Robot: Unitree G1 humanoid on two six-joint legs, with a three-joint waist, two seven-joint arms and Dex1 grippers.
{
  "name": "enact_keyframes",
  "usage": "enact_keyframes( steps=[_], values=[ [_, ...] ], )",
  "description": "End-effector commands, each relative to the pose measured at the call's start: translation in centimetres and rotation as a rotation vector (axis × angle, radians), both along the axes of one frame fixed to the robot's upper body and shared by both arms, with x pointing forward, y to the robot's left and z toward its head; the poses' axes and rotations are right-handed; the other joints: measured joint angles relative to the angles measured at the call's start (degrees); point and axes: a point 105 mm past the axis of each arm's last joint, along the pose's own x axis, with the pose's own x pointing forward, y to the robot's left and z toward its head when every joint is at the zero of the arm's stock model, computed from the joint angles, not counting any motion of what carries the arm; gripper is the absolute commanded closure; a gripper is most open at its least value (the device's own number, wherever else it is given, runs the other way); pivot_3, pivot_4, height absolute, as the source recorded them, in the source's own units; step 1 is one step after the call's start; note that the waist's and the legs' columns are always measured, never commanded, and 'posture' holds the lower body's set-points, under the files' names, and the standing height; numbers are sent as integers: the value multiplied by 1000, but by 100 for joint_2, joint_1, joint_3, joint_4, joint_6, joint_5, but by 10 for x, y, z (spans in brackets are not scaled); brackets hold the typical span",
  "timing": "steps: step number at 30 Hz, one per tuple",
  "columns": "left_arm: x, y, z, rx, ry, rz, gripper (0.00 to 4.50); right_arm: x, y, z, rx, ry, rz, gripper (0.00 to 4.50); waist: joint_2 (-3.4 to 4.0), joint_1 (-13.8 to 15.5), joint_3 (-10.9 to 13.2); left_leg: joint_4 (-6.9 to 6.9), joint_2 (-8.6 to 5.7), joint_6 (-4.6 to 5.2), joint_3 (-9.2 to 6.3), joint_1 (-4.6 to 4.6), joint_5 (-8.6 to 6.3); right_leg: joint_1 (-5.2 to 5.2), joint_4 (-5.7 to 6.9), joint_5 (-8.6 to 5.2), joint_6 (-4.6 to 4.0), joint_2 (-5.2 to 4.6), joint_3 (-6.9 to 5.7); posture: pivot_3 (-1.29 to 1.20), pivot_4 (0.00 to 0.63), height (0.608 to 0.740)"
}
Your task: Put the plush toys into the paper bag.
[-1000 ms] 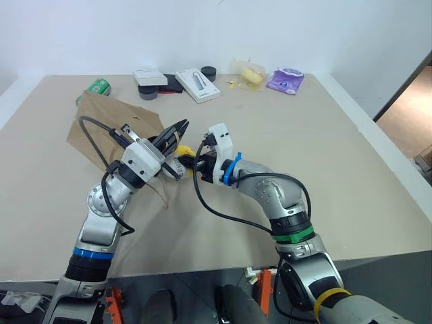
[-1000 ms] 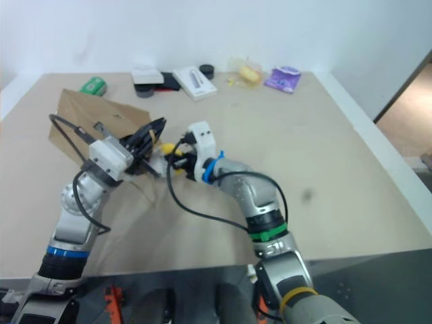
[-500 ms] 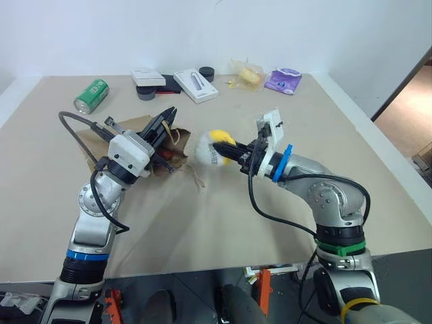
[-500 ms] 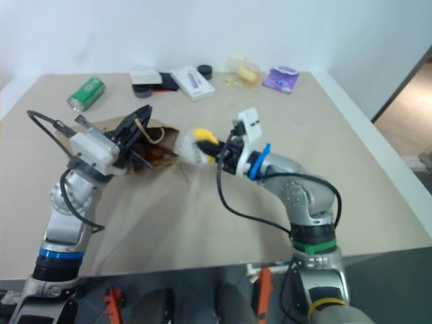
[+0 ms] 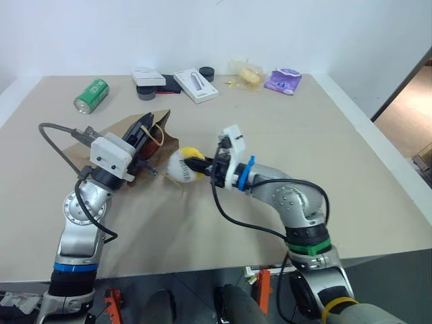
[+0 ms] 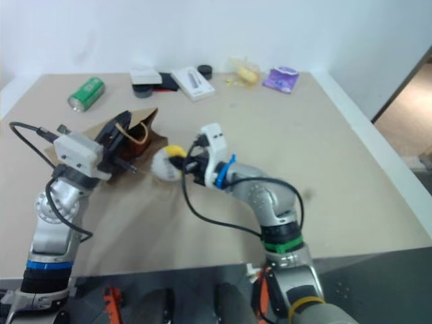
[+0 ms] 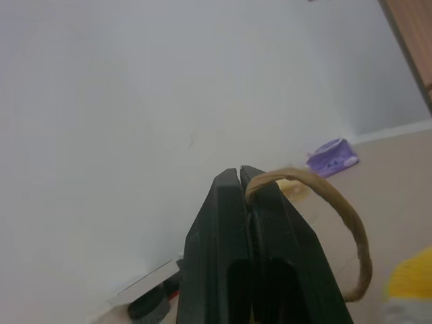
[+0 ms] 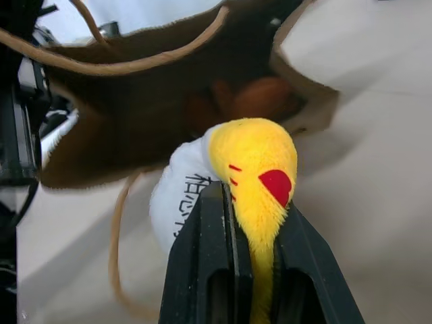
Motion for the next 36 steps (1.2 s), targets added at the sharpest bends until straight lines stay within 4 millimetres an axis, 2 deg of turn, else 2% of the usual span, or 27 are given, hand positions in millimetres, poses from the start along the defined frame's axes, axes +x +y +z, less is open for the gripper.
enact_keyframes(
  steps=[1,4,7,12,17,21,26,28,30,31,32,33,34,36],
  values=[
    [-11,6,12,-13,-49,27,4500,7,10,20,35,-62,-11,4493,0,7,0,0,-2,0,1,-1,0,0,0,0,0,-3,0,0,150,740],
    [-15,6,11,-20,-44,44,4500,9,20,30,57,-78,9,4493,0,7,0,2,-7,0,3,-4,0,0,-2,0,2,-11,1,0,150,740],
    [-17,6,10,-23,-42,53,4500,8,32,32,58,-75,45,4493,0,6,0,2,-7,0,2,-5,0,0,-3,0,2,-11,-1,0,150,740],
    [-19,11,10,-44,-42,89,4500,0,70,19,29,-45,122,4493,0,-12,0,2,7,0,1,-1,0,-1,-3,3,-5,3,-3,0,150,740],
    [-21,11,8,-52,-35,100,4500,-13,101,12,8,-49,196,4493,-3,12,-2,1,10,0,-7,-4,0,-1,-2,1,-11,6,-12,0,150,740],
    [-21,12,8,-57,-34,104,4500,-8,114,13,8,-71,174,4493,-5,9,-3,6,-1,0,0,-5,0,0,-3,3,-6,-8,-8,0,150,740],
    [-20,12,8,-59,-33,106,4500,-3,121,25,49,-125,150,4493,-4,6,-2,7,2,0,-1,-5,0,-1,-3,4,-6,-5,-10,0,150,740],
    [-19,12,8,-61,-34,107,4500,-6,123,28,62,-146,171,3476,-4,6,-2,4,6,0,-3,-5,0,-2,-3,3,-8,-1,-11,0,150,740],
    [-19,12,9,-63,-33,106,4500,-11,123,30,70,-162,204,2871,-4,6,-3,2,7,0,-4,-5,0,-2,-3,1,-10,1,-11,0,150,740],
    [-18,12,9,-64,-33,106,4500,-15,122,31,76,-171,222,2414,-4,6,-2,2,7,0,-4,-5,0,-2,-3,1,-10,1,-11,0,150,740],
    [-18,12,9,-65,-33,106,4500,-18,120,31,78,-178,238,1716,-4,6,-2,2,8,-1,-4,-5,0,-2,-3,1,-10,1,-11,0,150,740],
    [-18,12,9,-68,-33,105,4500,-20,117,31,78,-190,252,1446,-4,5,-2,2,8,0,-4,-5,0,-2,-3,1,-10,1,-11,0,150,740],
    [-18,12,9,-70,-32,105,4500,-22,114,31,77,-197,260,895,-4,5,-2,2,8,-1,-4,-6,0,-2,-3,1,-10,1,-11,0,150,740],
    [-16,13,9,-80,-29,107,4500,-25,105,31,71,-220,279,284,-4,5,-2,2,8,-1,-4,-6,0,-3,-3,1,-10,1,-11,0,150,740]
  ],
)
